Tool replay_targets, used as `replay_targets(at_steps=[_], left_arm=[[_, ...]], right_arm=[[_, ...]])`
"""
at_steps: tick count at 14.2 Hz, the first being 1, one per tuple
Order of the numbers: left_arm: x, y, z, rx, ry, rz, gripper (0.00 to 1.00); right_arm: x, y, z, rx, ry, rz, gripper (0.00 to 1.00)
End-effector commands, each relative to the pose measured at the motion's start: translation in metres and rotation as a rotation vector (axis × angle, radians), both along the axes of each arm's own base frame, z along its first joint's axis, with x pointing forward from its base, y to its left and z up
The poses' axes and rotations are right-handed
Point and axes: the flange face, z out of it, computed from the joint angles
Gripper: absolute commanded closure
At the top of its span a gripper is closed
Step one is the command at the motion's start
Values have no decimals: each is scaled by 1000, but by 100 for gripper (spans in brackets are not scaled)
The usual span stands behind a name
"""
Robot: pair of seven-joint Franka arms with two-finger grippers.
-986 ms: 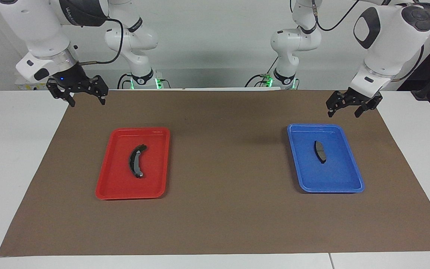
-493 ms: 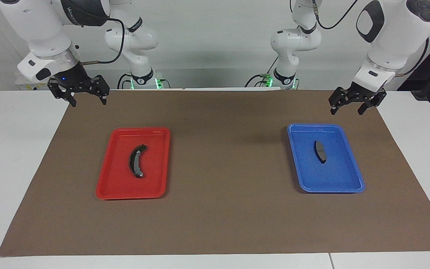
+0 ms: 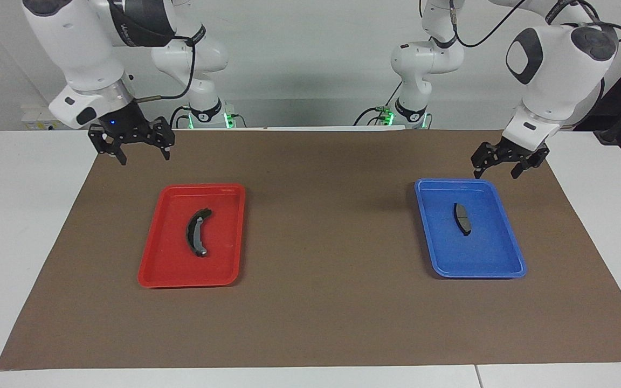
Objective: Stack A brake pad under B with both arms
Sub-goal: 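Reach the grey pad with the left gripper while the right gripper reaches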
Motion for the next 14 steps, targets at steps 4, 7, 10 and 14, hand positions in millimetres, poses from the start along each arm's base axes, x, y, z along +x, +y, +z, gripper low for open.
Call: replay_targets(at_steps=[4,7,10,14], left_arm=[[-30,29,-127,-2,-83,-21,1],[-40,27,-168,0,-99,-20,1],[-42,23,-192,-2,-59,-17,1],[-44,22,-213,-3,-20,5,3]], right_arm=[[28,20,-100,13,25,-10,1],[26,22,-159,15,11,-23,1],[20,21,-202,16,-9,-26,1],[21,15,-240,10,42,-45,1]])
